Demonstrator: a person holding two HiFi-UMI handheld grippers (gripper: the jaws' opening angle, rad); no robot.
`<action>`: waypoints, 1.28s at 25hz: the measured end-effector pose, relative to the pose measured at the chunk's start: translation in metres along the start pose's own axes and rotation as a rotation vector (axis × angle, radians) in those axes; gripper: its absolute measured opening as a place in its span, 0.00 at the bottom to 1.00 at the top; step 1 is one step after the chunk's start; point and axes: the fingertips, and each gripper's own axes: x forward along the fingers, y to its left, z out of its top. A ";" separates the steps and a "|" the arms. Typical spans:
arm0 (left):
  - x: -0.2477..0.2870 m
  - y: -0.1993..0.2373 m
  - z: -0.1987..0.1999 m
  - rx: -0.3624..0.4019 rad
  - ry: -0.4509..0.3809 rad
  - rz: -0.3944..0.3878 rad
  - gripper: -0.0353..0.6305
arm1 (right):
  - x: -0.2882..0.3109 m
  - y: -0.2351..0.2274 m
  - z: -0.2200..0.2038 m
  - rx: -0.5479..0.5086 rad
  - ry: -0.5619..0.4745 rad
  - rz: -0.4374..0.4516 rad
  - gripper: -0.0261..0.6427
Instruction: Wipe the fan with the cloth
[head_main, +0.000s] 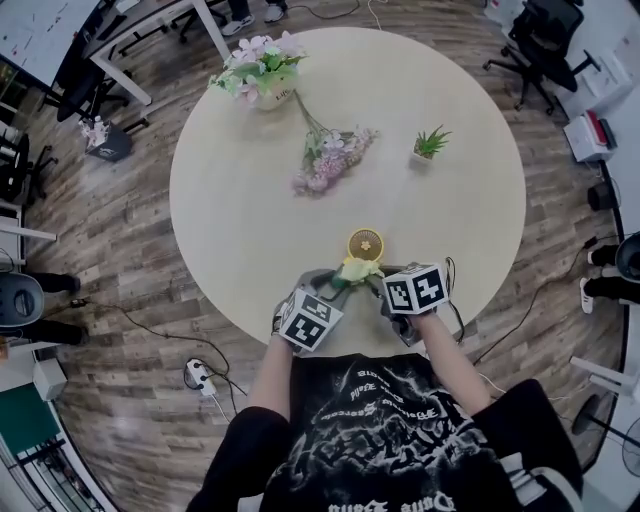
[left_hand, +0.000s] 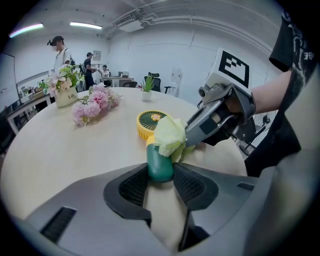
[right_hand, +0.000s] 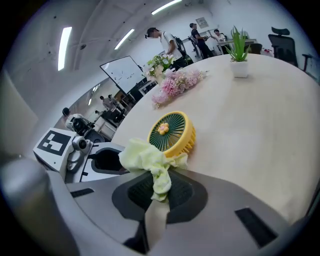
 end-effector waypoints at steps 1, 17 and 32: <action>0.000 0.000 0.000 0.002 -0.003 -0.004 0.32 | -0.001 -0.003 0.000 0.019 -0.013 -0.010 0.10; 0.001 -0.002 0.000 0.044 0.016 -0.029 0.32 | -0.031 -0.055 0.021 0.047 -0.082 -0.121 0.10; 0.001 -0.002 0.001 0.064 0.024 -0.047 0.32 | -0.011 -0.072 0.087 -0.311 0.121 -0.156 0.10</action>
